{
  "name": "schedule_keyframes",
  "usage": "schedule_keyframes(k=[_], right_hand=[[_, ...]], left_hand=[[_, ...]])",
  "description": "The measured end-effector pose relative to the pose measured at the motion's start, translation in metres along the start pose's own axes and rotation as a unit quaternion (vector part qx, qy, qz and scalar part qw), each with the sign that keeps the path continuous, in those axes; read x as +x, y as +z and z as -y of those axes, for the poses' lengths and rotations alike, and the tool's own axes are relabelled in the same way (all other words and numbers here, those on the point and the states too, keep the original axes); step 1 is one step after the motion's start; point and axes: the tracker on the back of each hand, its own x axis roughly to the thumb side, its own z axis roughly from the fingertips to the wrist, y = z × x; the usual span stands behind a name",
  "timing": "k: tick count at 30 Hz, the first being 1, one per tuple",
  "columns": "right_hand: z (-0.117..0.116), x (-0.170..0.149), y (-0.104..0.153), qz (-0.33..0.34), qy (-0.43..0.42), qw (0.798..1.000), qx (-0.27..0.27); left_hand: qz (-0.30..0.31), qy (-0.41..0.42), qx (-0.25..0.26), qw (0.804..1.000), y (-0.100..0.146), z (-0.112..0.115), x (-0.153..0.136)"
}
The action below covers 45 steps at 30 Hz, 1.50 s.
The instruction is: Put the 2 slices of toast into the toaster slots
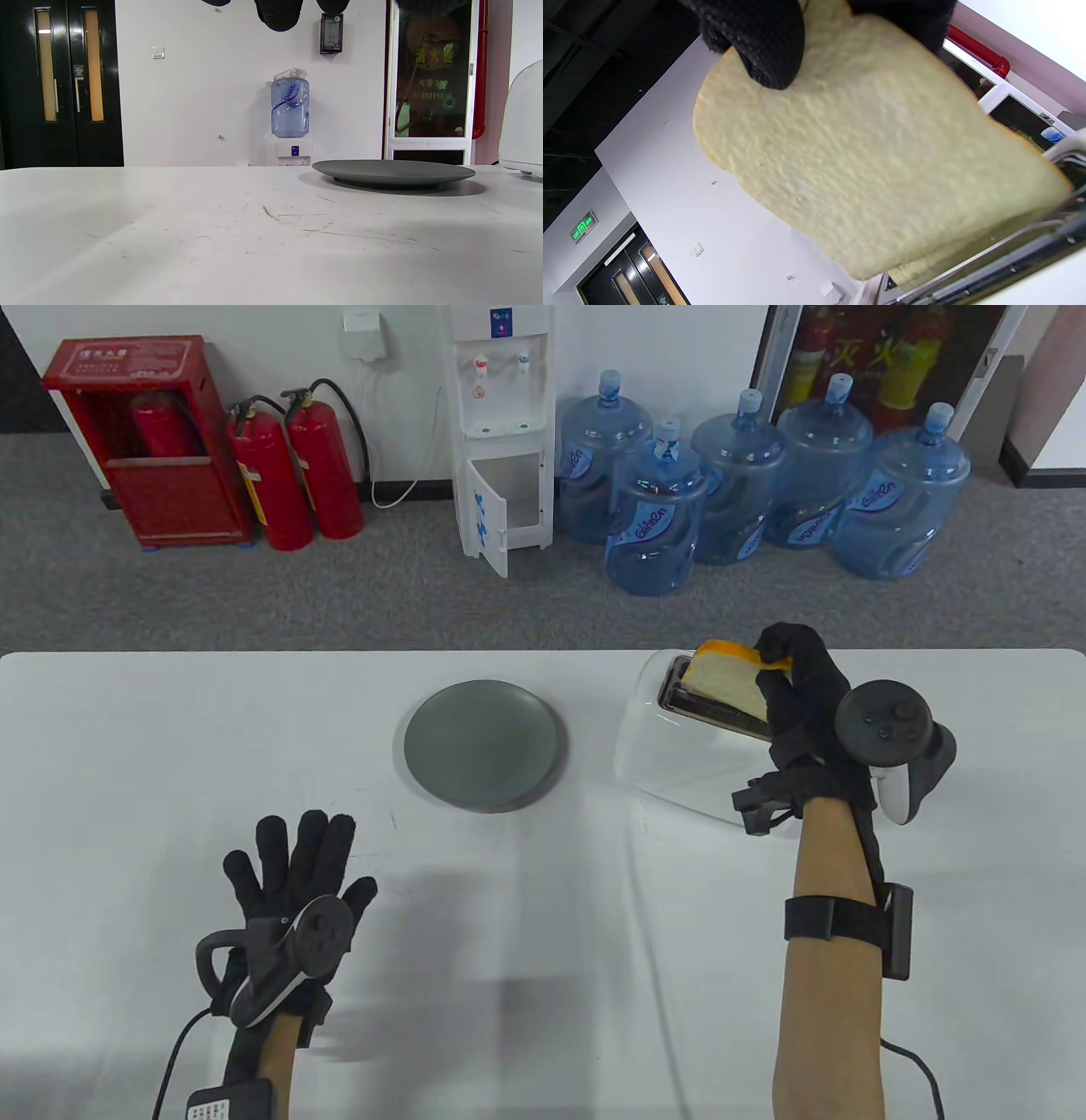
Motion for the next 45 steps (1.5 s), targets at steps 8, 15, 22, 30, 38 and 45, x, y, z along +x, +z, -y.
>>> schedule_keyframes(k=[8, 15, 22, 30, 38, 45], right_hand=[[-0.005, -0.011, -0.002, -0.008, -0.007, 1.000, 0.013], [-0.014, -0.016, -0.002, -0.010, -0.007, 1.000, 0.027], [-0.020, -0.023, -0.001, -0.017, 0.001, 0.999, 0.035], [-0.020, -0.024, 0.000, -0.021, 0.001, 0.999, 0.034], [-0.022, -0.029, 0.001, -0.031, 0.004, 0.999, 0.037], [-0.023, -0.033, 0.002, -0.035, 0.006, 0.999, 0.039]], left_hand=[[0.004, -0.005, 0.002, 1.000, -0.001, 0.000, 0.001], [0.004, -0.006, 0.001, 1.000, -0.001, 0.001, 0.001], [0.003, -0.008, 0.000, 1.000, -0.001, 0.001, 0.001], [0.004, -0.007, 0.000, 1.000, -0.001, 0.001, 0.001], [0.005, -0.009, -0.002, 1.000, -0.001, 0.002, 0.001], [0.004, -0.010, -0.005, 1.000, -0.001, 0.002, 0.001]])
